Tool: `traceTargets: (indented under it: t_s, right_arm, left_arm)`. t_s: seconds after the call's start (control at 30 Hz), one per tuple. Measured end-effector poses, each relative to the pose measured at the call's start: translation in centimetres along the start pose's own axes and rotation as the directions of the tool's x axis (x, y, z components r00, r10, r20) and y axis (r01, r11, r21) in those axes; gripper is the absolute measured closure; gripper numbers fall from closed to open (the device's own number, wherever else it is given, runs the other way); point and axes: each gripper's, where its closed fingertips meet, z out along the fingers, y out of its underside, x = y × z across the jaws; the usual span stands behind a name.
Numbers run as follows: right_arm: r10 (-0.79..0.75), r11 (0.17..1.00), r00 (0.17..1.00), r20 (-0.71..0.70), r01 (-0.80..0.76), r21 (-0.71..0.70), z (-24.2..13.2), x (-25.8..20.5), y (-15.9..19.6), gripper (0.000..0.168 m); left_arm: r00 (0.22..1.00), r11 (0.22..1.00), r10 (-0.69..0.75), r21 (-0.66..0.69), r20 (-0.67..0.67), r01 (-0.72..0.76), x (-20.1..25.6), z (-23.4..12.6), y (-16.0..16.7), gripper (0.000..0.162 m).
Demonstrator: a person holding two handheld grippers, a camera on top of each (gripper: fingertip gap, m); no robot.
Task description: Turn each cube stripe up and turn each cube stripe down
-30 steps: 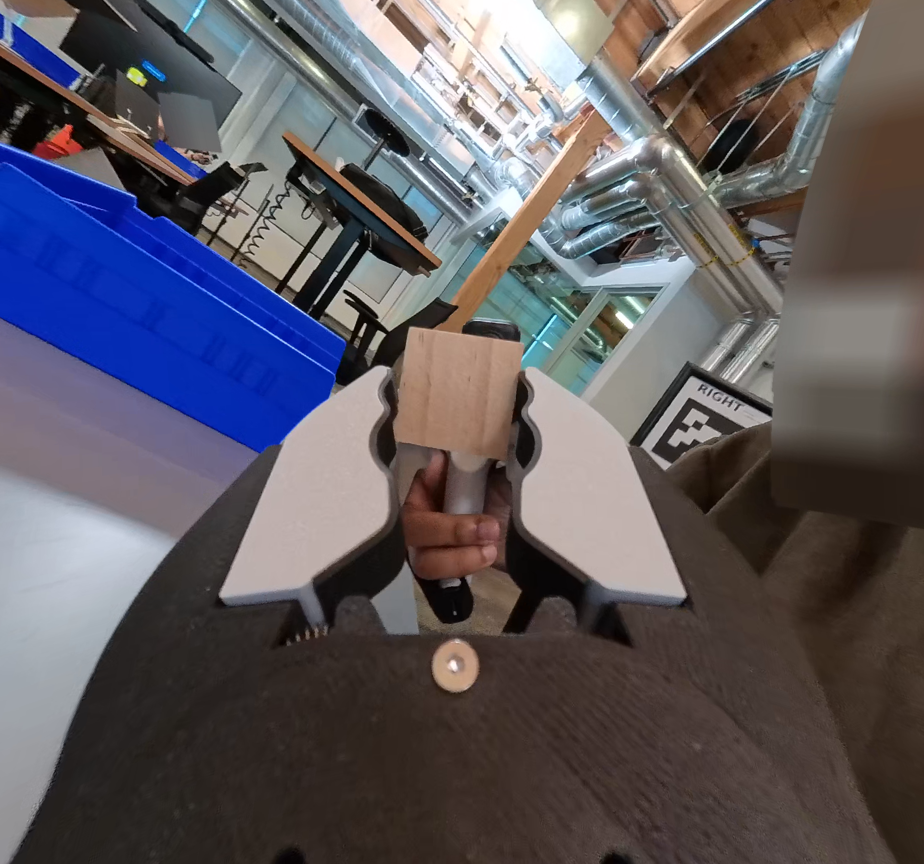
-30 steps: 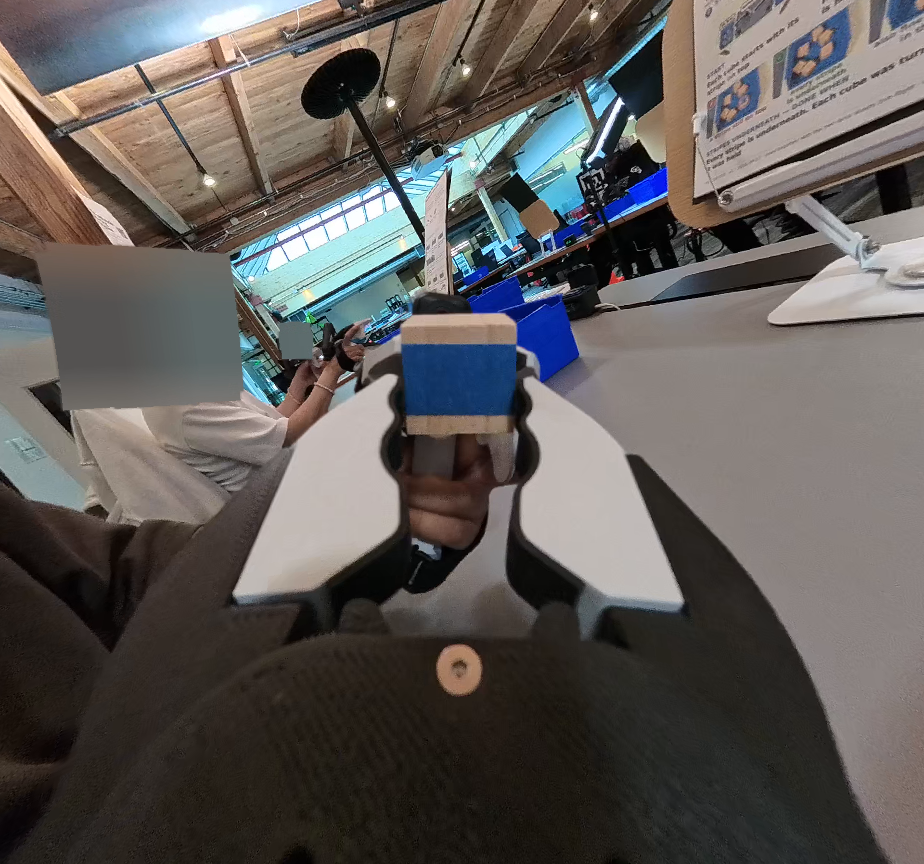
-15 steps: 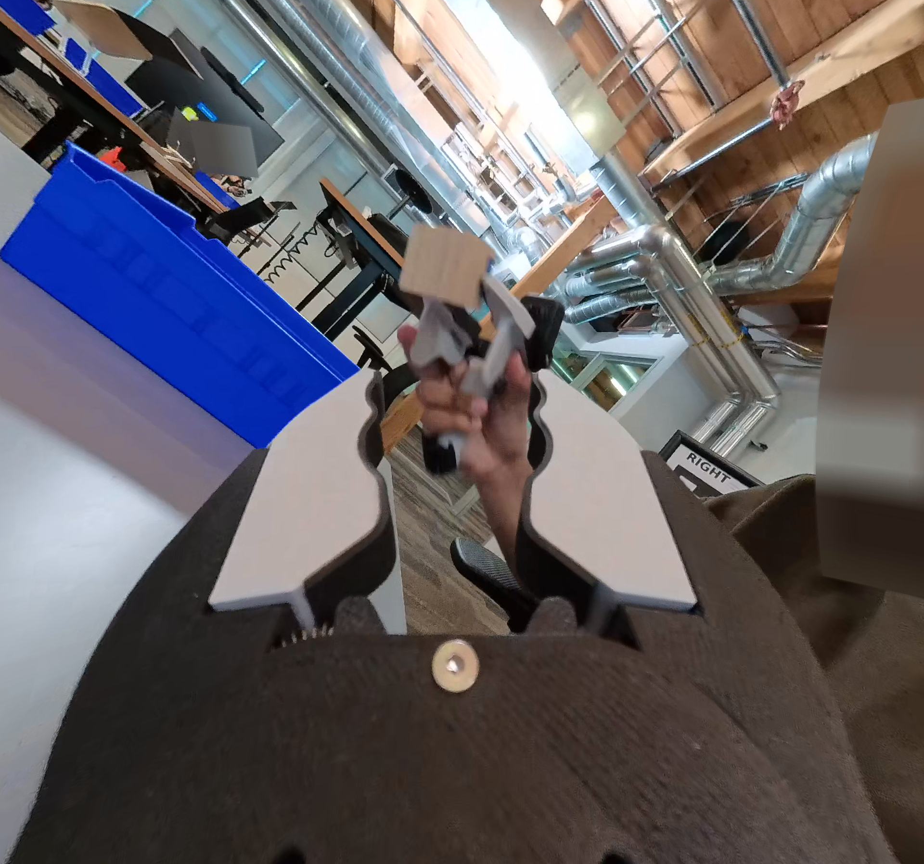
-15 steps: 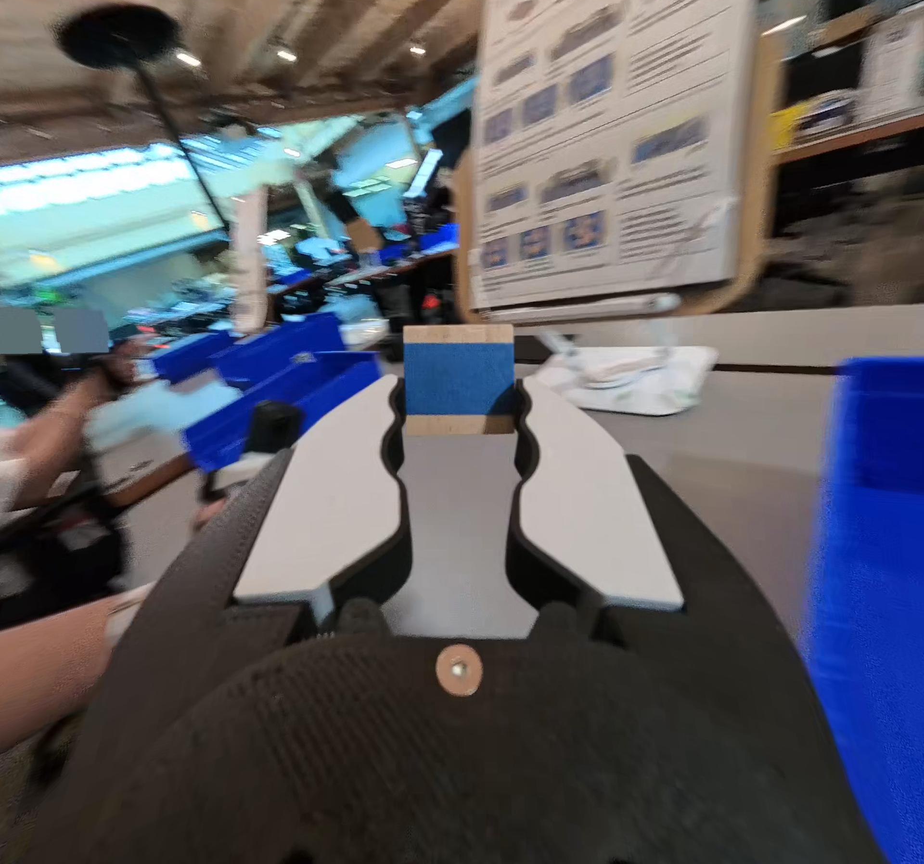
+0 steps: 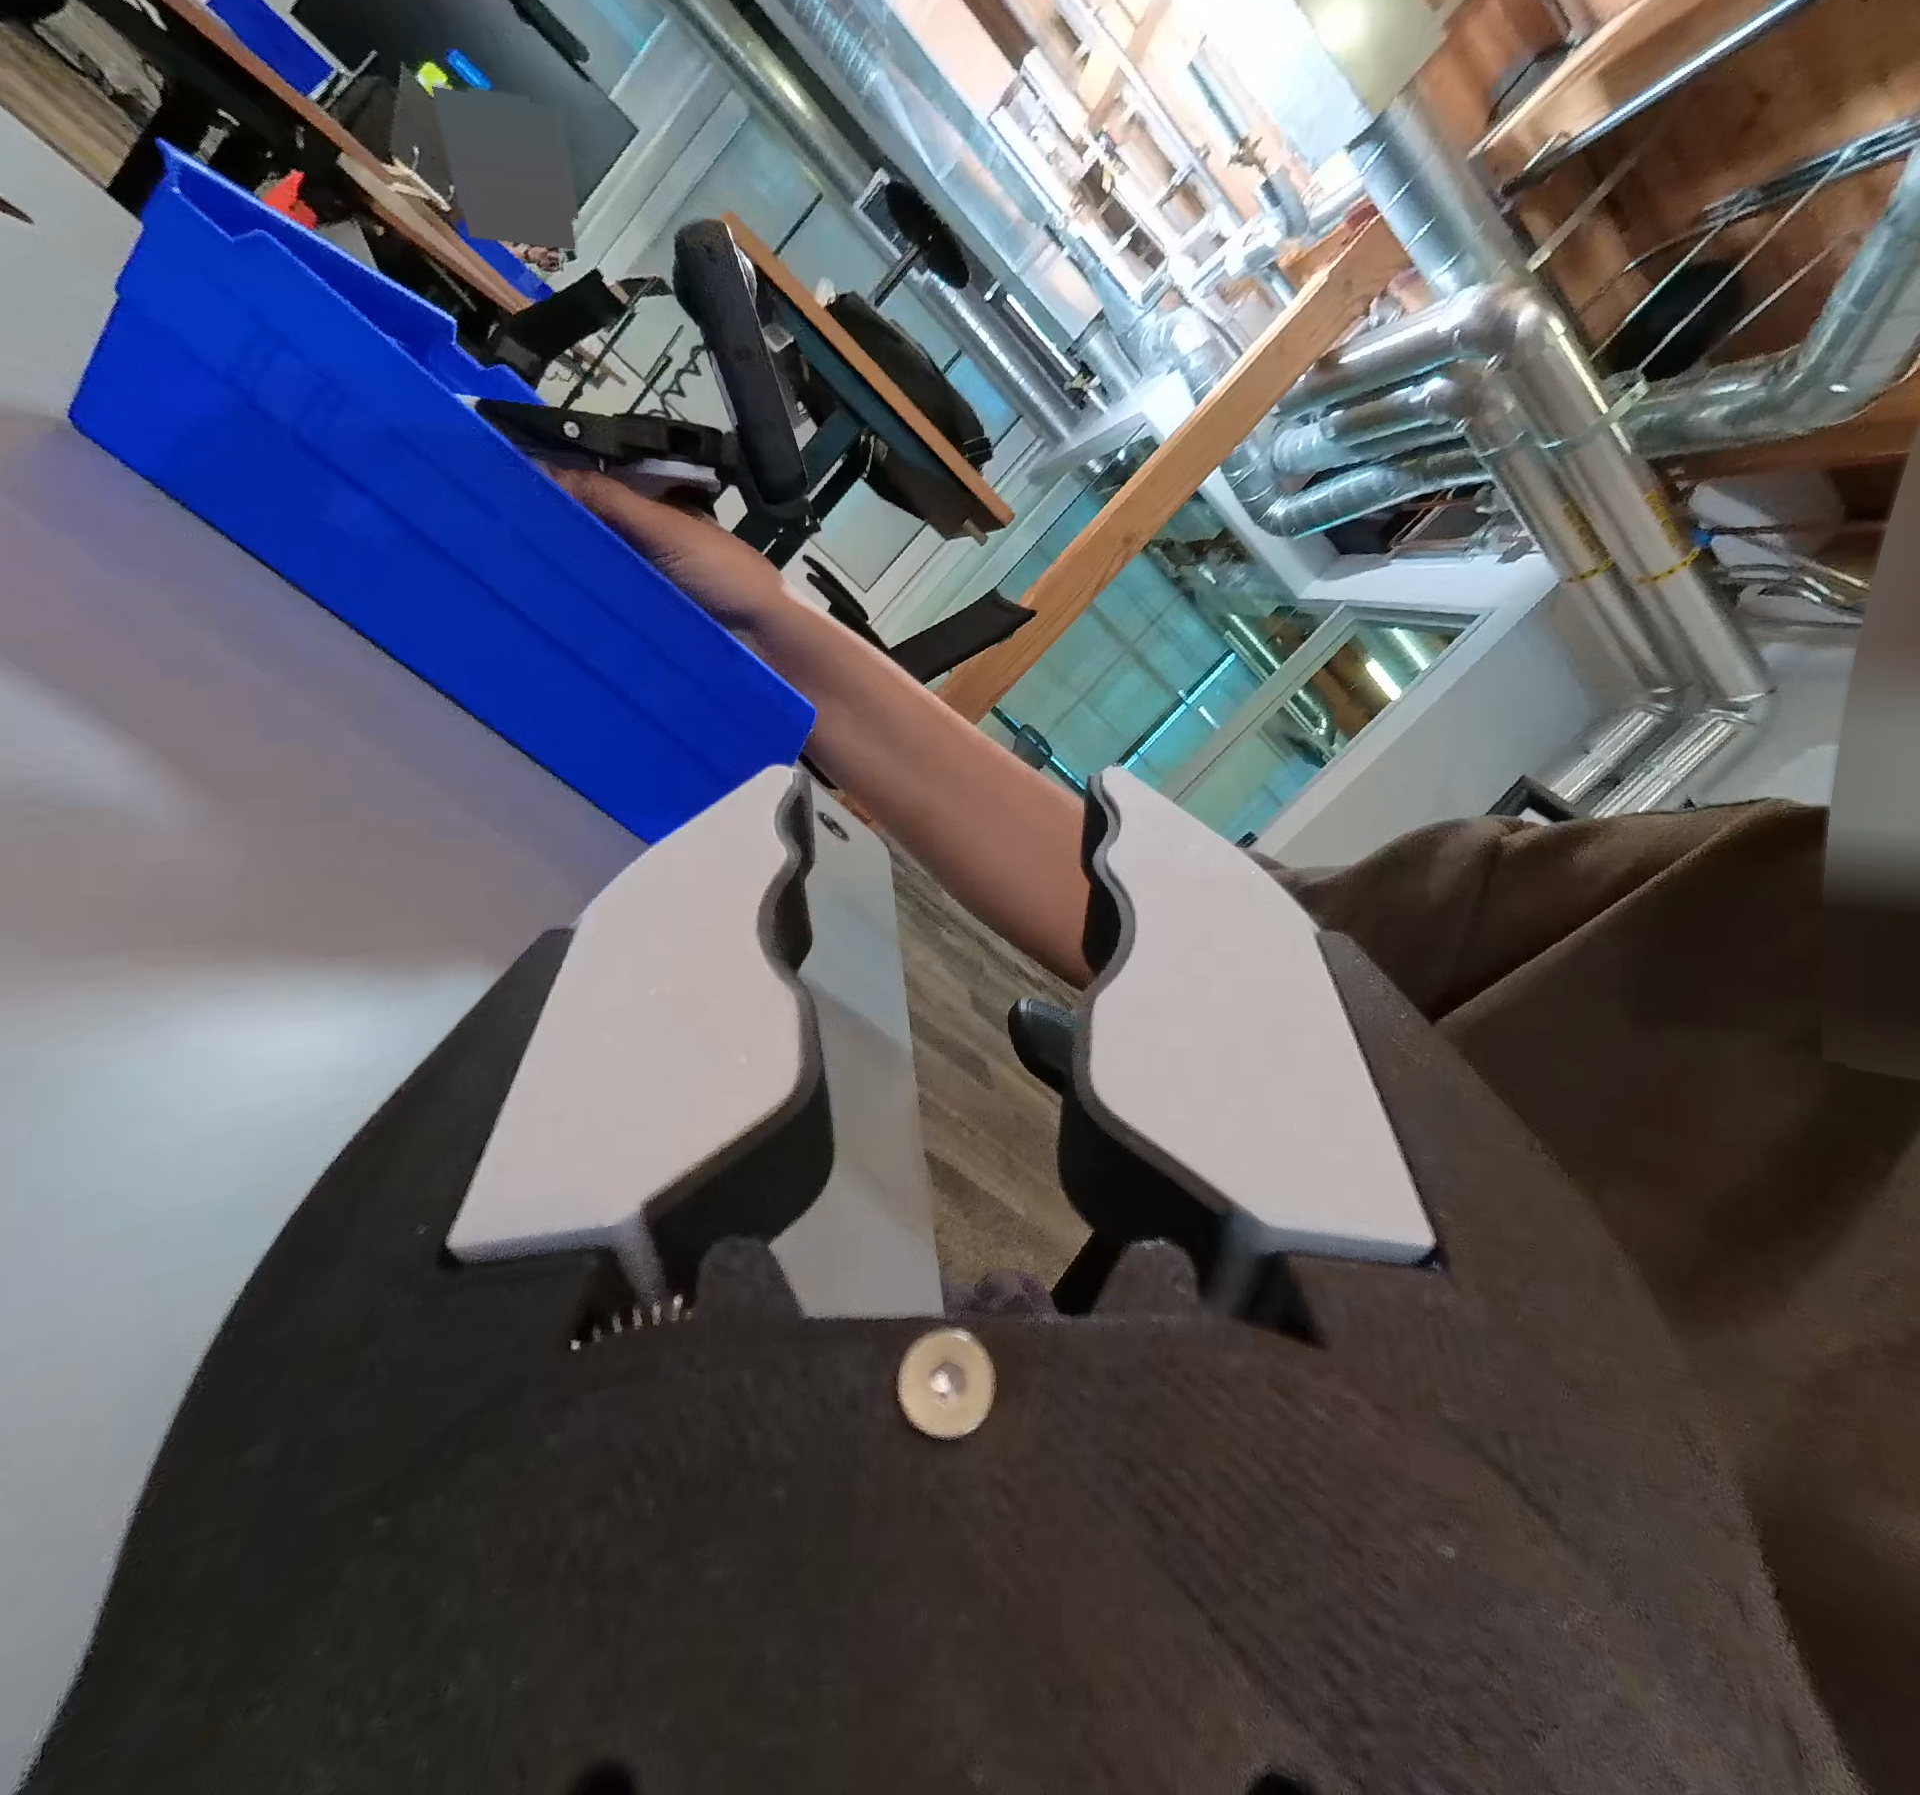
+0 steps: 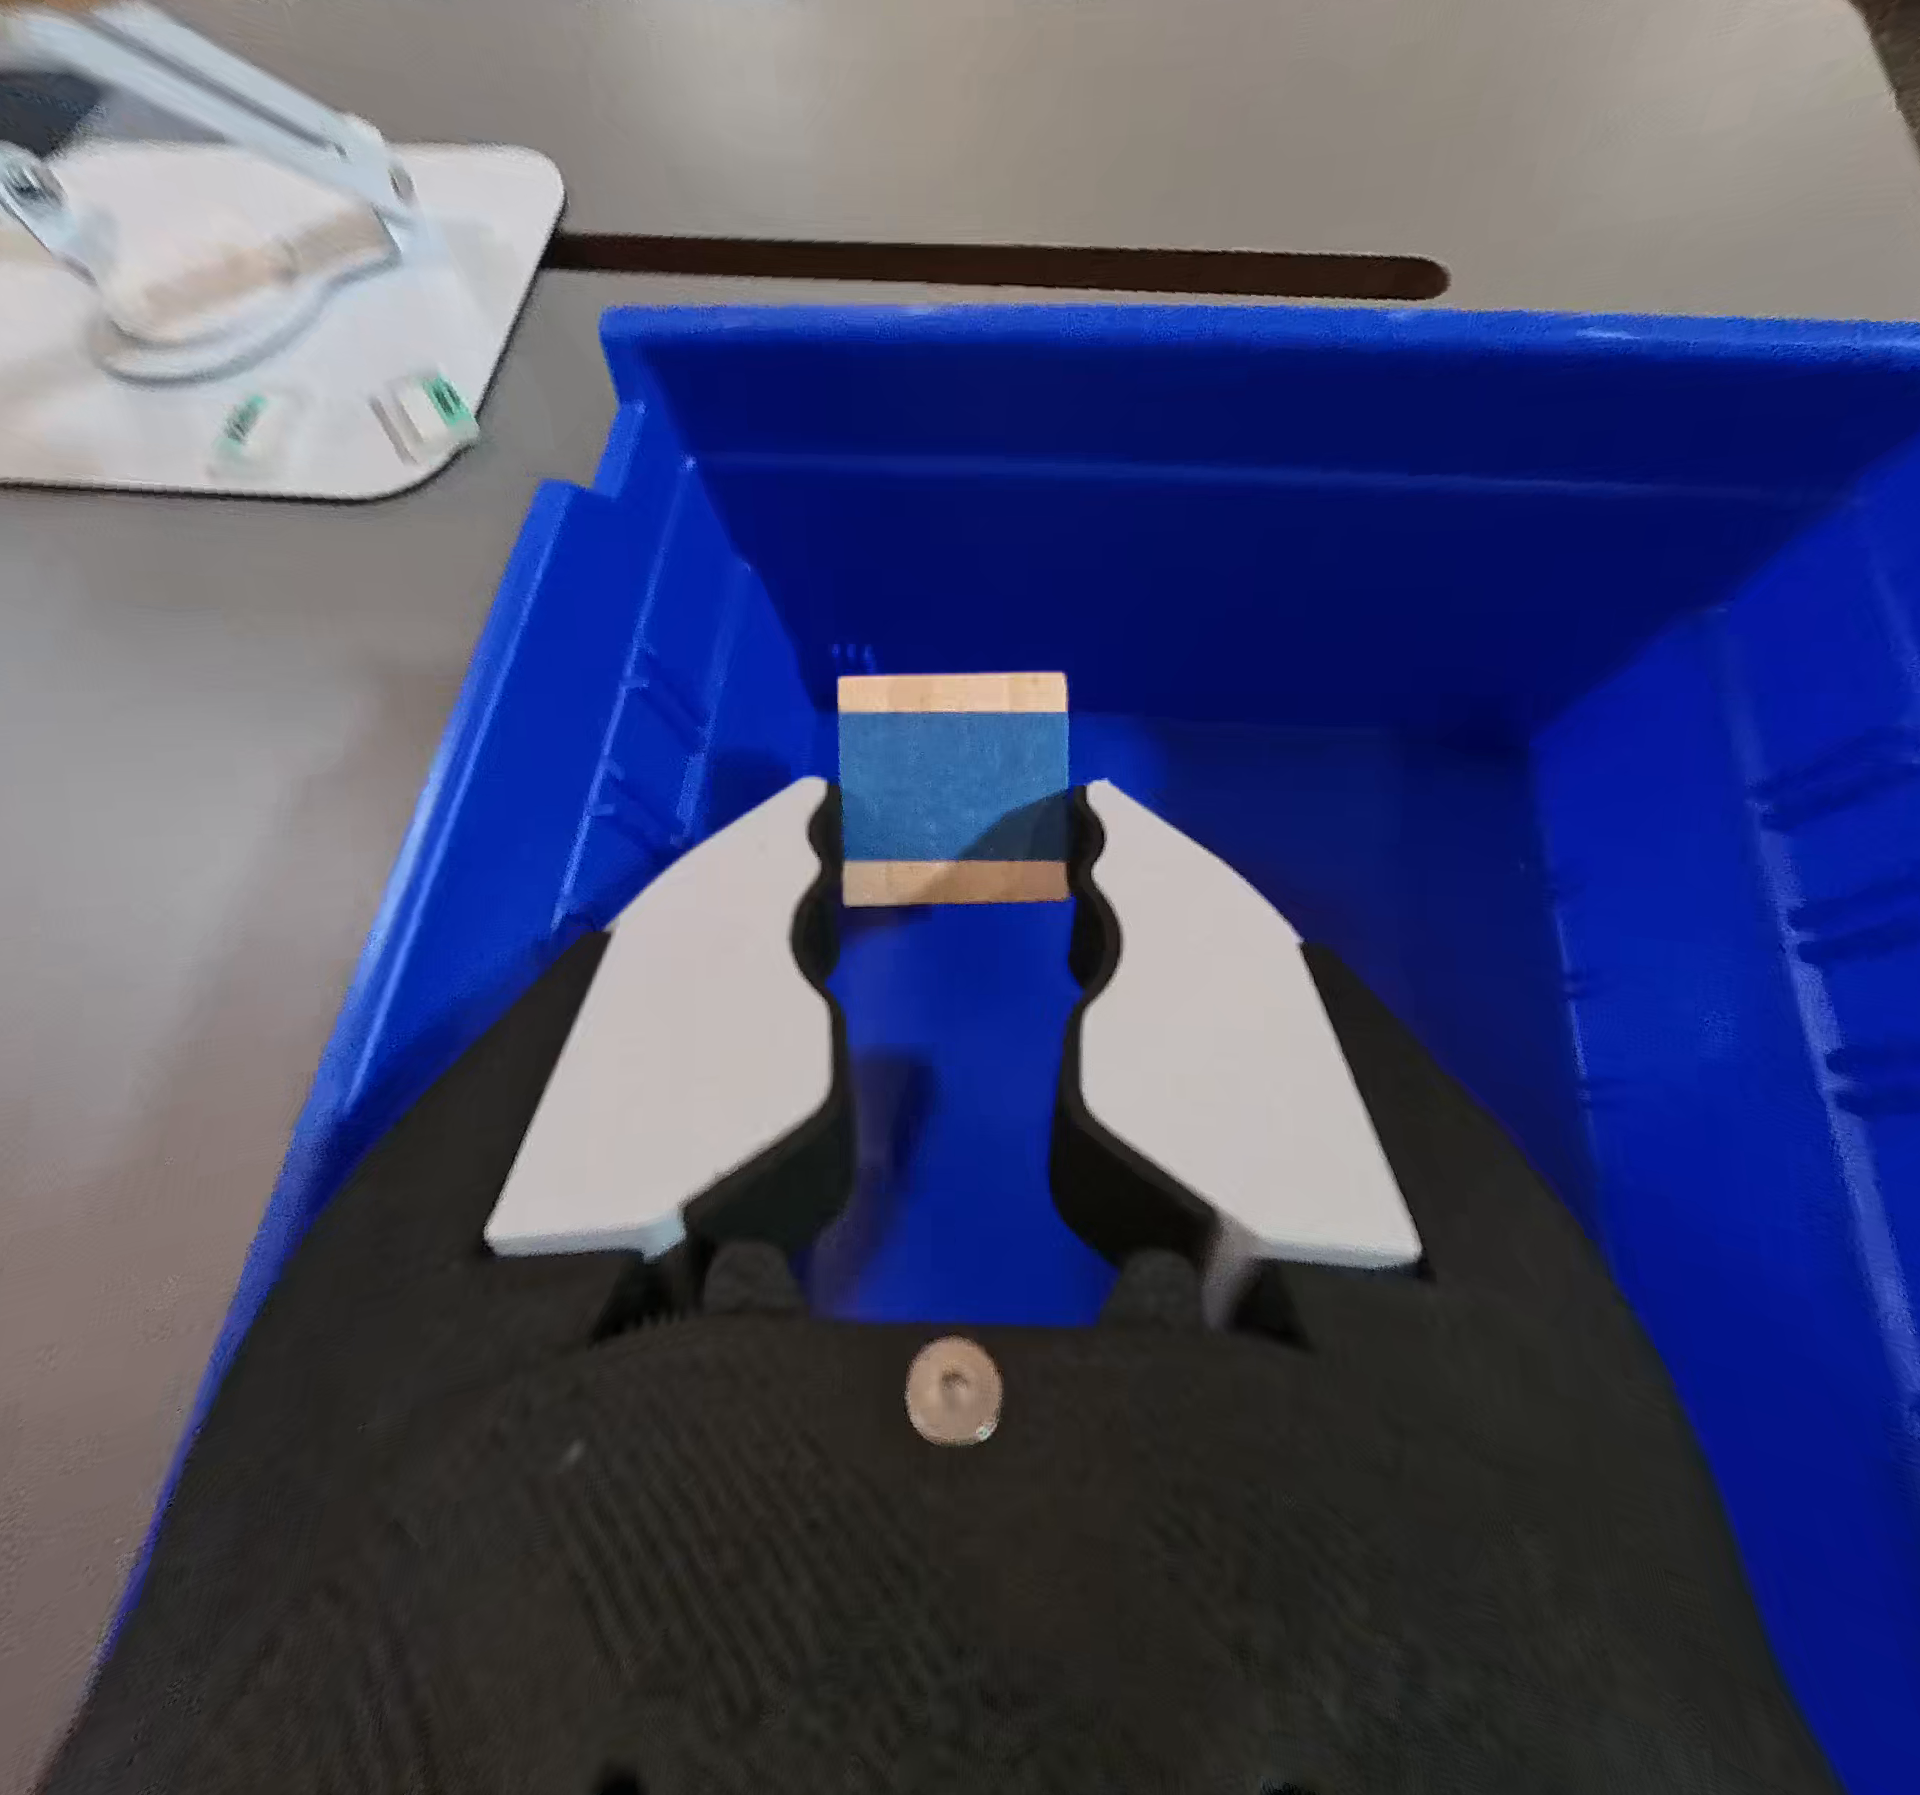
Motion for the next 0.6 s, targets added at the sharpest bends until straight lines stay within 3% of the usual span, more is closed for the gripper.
traceTargets:
  t_s: [0.43, 0.6]
  right_arm:
    - [-0.043, 0.989, 0.997, -0.066, 0.033, -0.141, 2.2, -0.2, 1.6, 0.125]
    - [-0.011, 0.997, 0.998, -0.069, 0.006, -0.075, -1.0, 0.1, -0.5, 0.121]
  left_arm:
    - [0.999, 0.998, -0.047, 0.045, 0.0, 0.047, -0.8, -1.0, -0.9, 0.114]
    - [0.999, 0.998, -0.041, 0.057, -0.002, 0.041, -0.6, -1.3, -1.3, 0.114]
